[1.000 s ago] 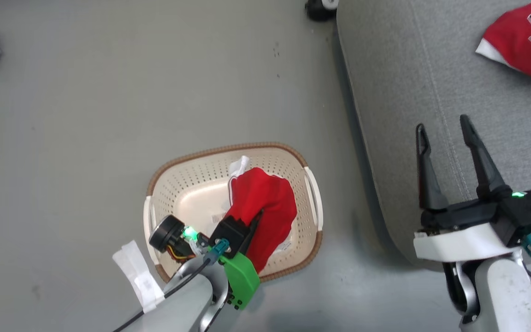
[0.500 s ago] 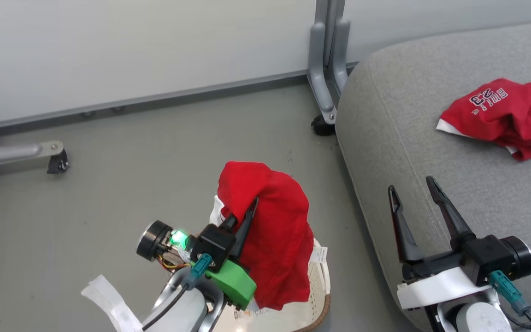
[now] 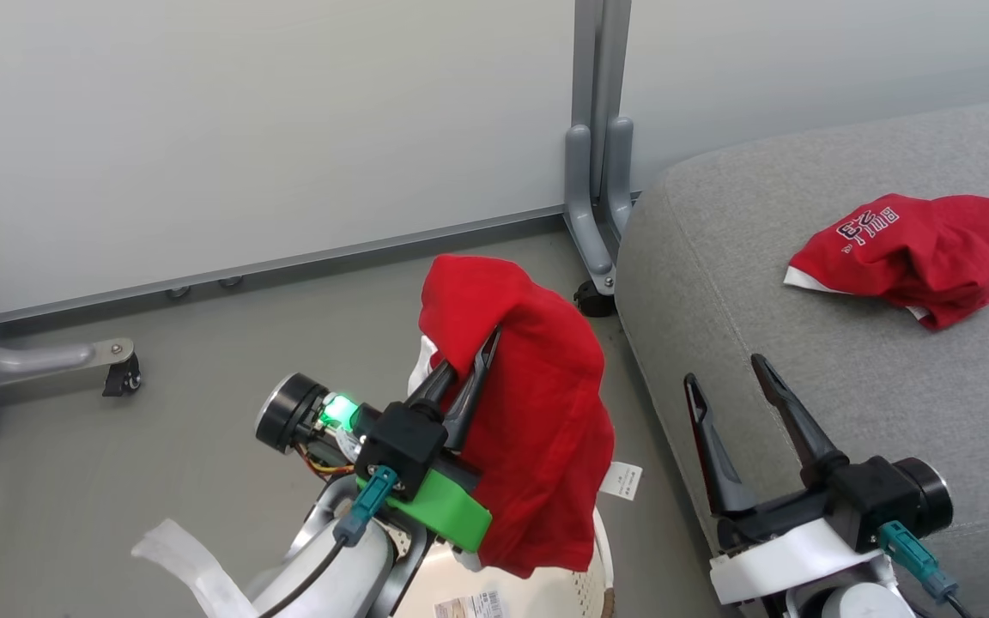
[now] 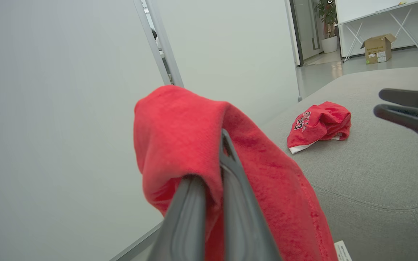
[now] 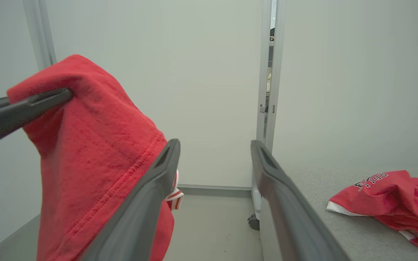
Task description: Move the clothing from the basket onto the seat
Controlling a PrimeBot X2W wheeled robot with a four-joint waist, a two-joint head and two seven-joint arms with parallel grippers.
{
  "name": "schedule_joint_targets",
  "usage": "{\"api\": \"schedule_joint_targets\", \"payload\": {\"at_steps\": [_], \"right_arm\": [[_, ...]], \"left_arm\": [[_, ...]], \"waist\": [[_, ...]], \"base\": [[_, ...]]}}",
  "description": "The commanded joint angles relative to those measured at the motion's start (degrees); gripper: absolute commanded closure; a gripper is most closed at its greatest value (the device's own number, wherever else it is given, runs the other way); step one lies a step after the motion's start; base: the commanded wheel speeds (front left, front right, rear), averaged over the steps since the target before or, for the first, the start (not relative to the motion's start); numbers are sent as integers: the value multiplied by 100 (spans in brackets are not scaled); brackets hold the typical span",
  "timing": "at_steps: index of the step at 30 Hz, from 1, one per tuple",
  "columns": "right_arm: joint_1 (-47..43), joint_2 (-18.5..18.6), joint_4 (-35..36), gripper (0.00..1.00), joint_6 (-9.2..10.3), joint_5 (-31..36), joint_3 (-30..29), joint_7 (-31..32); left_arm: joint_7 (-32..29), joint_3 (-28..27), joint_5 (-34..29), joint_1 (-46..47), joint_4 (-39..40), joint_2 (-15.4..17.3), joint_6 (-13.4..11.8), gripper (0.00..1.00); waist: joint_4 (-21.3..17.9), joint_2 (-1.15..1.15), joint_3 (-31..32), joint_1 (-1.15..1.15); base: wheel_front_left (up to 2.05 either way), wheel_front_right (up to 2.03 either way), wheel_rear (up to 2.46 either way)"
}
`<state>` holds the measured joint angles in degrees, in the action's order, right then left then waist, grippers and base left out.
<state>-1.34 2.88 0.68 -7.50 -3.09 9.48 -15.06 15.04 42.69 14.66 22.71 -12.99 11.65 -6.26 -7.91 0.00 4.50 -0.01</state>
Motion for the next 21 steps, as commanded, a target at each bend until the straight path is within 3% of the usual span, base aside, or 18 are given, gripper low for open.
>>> {"api": "schedule_joint_targets", "payload": {"at_steps": [1,11,21], "right_arm": [[-92,7,2,0,2,-101,71,-17],[-49,148,-49,0,2,-652,631,-17],[112,299,-570,0,2,-875,1202,-17]], "left_arm": [[19,-21,-26,79,51,0,13,100],[19,173,-84,284,304,-191,152,100],[-122,503,-164,403,588,-341,300,100]], "waist": [[-11,0,11,1],[110,0,-74,1],[279,0,-168,1]], "base": [[0,0,0],[0,0,0],[0,0,0]]}}
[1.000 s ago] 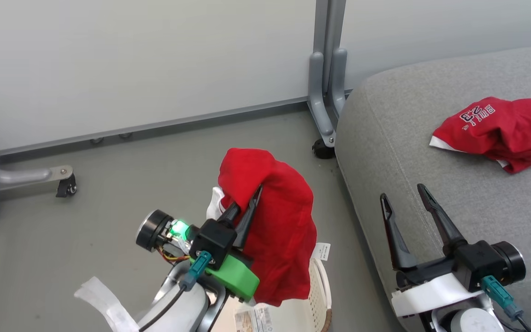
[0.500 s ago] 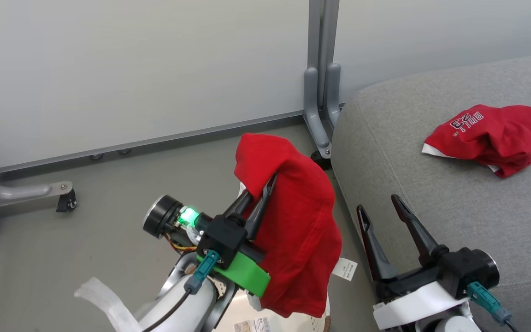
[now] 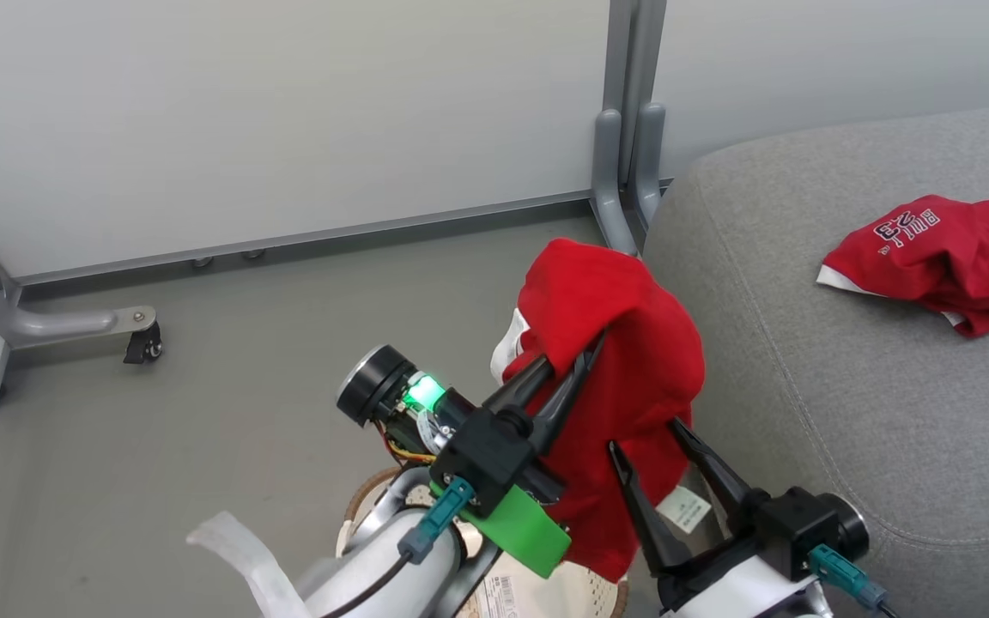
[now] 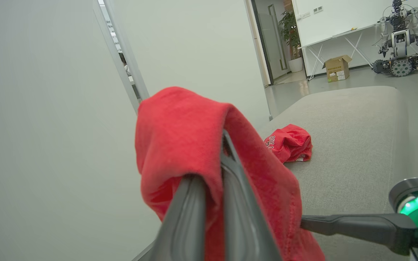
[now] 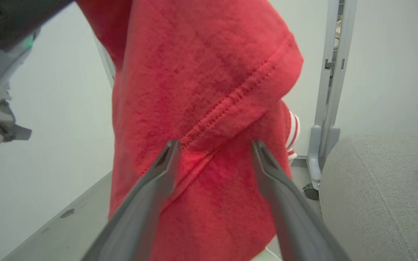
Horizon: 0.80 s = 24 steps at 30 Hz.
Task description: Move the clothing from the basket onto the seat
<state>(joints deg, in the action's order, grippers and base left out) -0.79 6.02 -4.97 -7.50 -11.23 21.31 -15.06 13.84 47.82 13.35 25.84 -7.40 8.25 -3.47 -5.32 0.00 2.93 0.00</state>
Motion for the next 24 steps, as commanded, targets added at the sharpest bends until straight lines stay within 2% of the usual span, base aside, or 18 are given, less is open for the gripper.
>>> {"api": "schedule_joint_targets", "payload": {"at_steps": [1,10,15,18,19,24], "right_arm": [[82,-21,-12,0,2,-108,82,-17],[234,86,388,0,2,-666,628,-17],[204,154,393,0,2,-704,709,-17],[230,242,250,92,2,-644,835,-17],[240,271,210,100,2,-628,862,-17],[246,317,146,100,2,-649,891,-17]], "left_arm": [[-13,13,-33,91,42,-8,37,100],[-74,156,11,90,-35,-30,82,100],[-60,177,54,39,-104,-5,69,100],[-67,195,59,43,-109,0,47,100],[-72,200,57,47,-108,4,40,100],[-93,203,88,2,-144,58,3,100]], "waist": [[32,0,-16,0],[77,0,-38,0],[62,0,-3,0],[53,0,11,0],[49,0,13,0],[20,0,2,0]], "base": [[0,0,0],[0,0,0],[0,0,0],[0,0,0],[0,0,0],[0,0,0]]}}
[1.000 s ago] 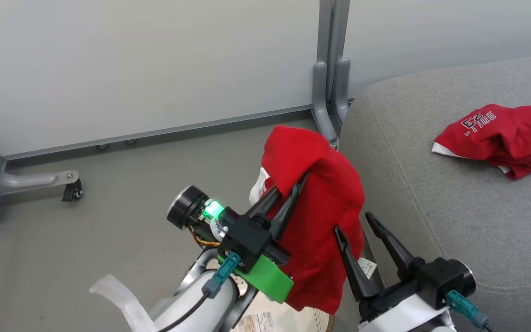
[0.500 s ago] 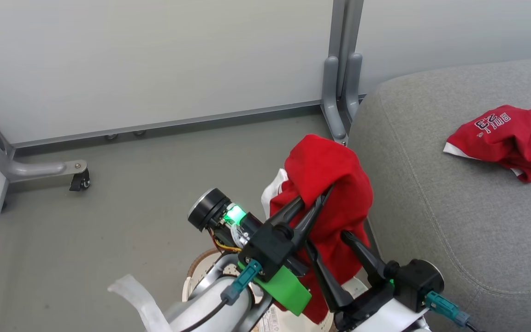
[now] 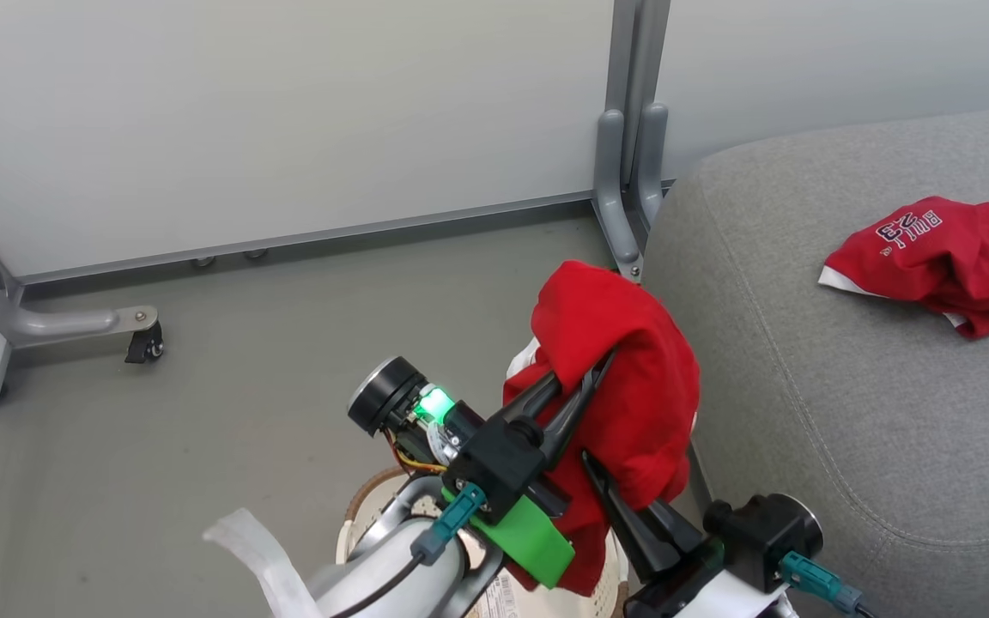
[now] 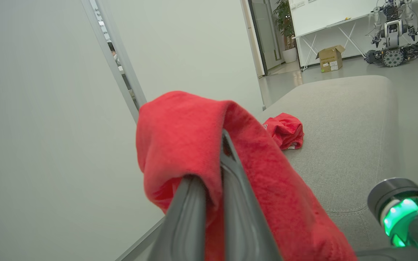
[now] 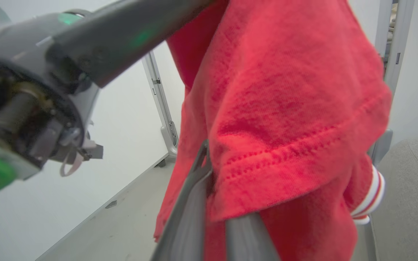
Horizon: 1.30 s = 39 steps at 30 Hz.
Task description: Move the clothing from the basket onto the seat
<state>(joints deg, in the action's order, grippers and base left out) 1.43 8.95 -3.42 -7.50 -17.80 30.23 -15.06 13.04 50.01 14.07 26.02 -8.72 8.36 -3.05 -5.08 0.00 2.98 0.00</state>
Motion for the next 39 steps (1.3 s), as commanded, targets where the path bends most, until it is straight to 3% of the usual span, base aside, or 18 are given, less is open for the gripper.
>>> {"api": "schedule_joint_targets", "payload": {"at_steps": [1,18,20,21,39], "right_arm": [[27,31,-12,100,2,19,-11,-17],[-18,40,62,100,2,61,-125,-17],[-32,39,64,100,2,71,-134,-17],[-40,36,63,100,2,75,-137,-17],[-18,40,52,100,2,93,-167,-18]], "left_arm": [[-5,-8,16,-21,-17,55,-46,100],[-61,2,126,-69,-158,159,-129,100],[-96,2,143,-78,-180,168,-150,54],[-123,1,136,-78,-198,184,-174,0],[-172,11,173,-21,-287,289,-298,0]], "waist": [[-10,0,-6,0],[-63,0,-60,0],[-60,0,-72,0],[-58,0,-75,0],[-68,0,-69,0]], "base": [[0,0,0],[0,0,0],[0,0,0],[0,0,0],[0,0,0]]}}
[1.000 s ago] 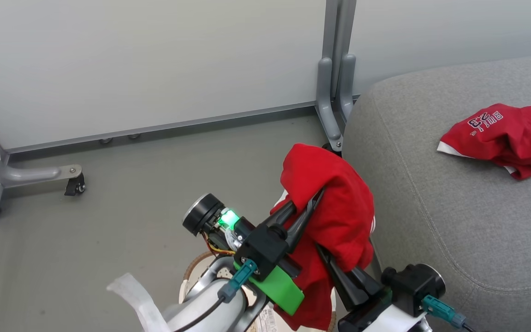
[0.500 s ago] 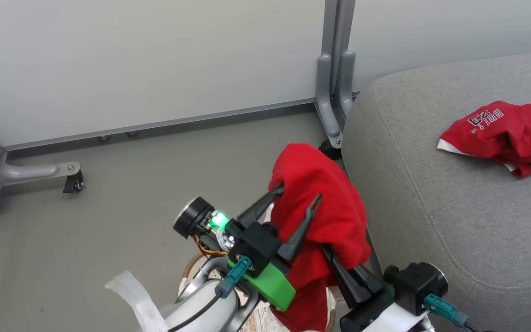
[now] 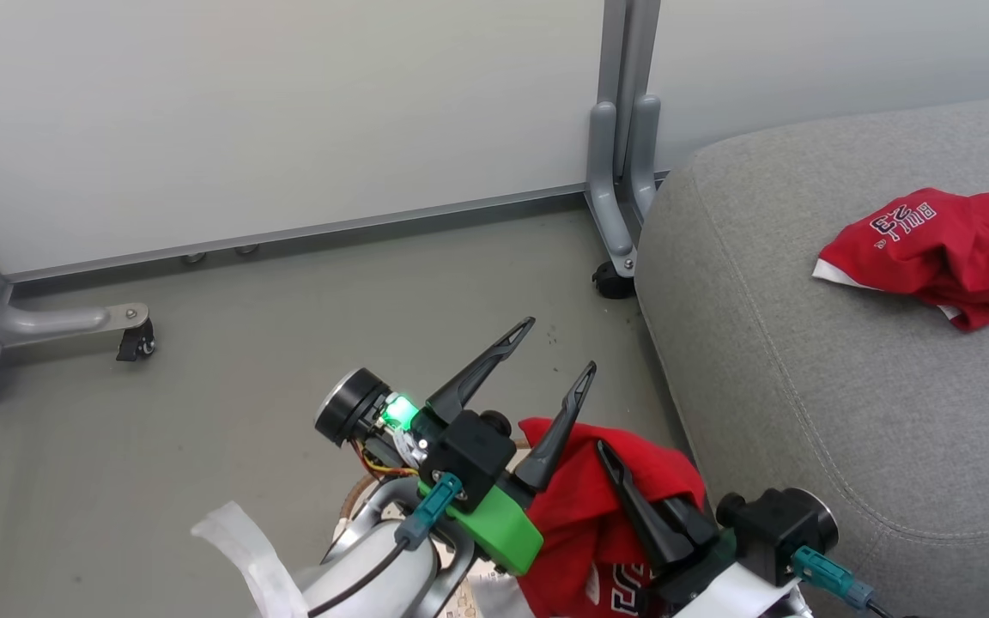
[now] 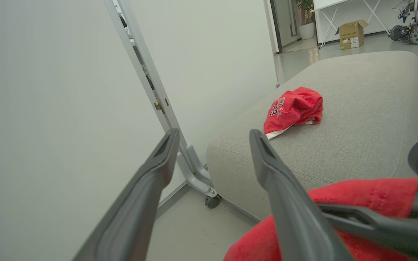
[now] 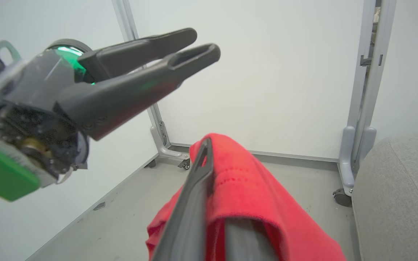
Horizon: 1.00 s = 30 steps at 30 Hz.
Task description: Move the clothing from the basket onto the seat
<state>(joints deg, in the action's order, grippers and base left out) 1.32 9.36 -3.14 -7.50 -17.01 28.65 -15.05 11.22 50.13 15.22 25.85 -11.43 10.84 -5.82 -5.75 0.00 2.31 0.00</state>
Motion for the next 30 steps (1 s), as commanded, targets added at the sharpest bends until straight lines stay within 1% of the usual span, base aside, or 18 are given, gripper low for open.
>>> {"api": "schedule_joint_targets", "payload": {"at_steps": [1,10,16,26,30], "right_arm": [[-6,-1,25,100,2,16,-11,-19],[-3,15,84,100,2,92,-77,-19],[74,42,204,100,2,186,-168,-19],[124,85,431,100,2,288,-391,-19],[131,94,516,100,2,341,-504,-19]], "left_arm": [[6,1,63,-18,-23,43,-24,0],[-55,-120,385,-226,-106,76,-19,0],[18,-224,528,-415,-155,217,-63,0],[206,-497,751,-878,34,504,-311,0],[277,-675,803,-1090,171,648,-468,0]], "waist": [[-3,0,-3,0],[-29,0,-30,0],[-91,0,-83,0],[-297,0,-192,0],[-428,0,-265,0]], "base": [[0,0,0],[0,0,0],[0,0,0],[0,0,0],[0,0,0]]}}
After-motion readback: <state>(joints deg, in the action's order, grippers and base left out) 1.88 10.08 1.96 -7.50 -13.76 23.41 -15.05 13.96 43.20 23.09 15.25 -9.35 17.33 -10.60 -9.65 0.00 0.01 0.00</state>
